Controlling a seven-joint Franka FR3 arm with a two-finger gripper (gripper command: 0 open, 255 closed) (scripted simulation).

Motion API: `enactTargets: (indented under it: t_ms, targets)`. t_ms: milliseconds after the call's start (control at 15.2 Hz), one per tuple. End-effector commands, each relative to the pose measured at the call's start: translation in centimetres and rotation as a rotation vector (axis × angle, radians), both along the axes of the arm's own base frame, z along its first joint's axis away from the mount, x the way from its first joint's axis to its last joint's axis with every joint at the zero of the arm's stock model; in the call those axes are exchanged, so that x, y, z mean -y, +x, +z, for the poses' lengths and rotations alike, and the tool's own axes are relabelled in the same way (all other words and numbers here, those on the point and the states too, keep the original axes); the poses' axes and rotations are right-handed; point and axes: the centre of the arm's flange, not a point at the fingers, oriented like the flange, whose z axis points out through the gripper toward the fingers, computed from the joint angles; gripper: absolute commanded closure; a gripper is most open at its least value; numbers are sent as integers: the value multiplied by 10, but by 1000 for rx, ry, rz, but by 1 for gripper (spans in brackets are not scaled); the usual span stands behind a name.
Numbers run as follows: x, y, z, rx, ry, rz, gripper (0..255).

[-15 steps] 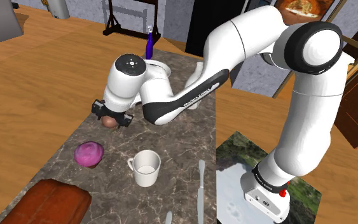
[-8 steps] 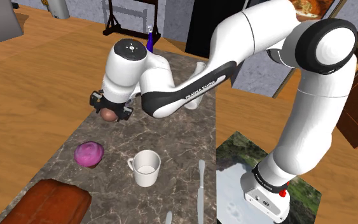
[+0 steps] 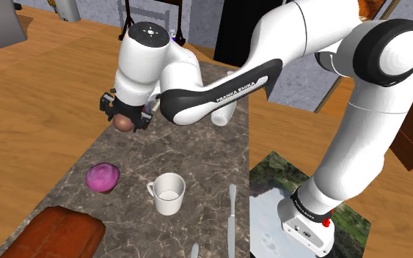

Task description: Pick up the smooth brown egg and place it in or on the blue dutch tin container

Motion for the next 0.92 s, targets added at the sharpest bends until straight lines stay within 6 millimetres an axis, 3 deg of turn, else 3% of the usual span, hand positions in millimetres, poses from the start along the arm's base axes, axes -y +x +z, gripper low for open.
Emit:
enactTargets:
  t_ms: [0,594,858]
  targets:
    - [0,1,11,0,0,0,255]
    - [0,1,56,0,0,0,255]
    - [31,44,57,0,0,0,255]
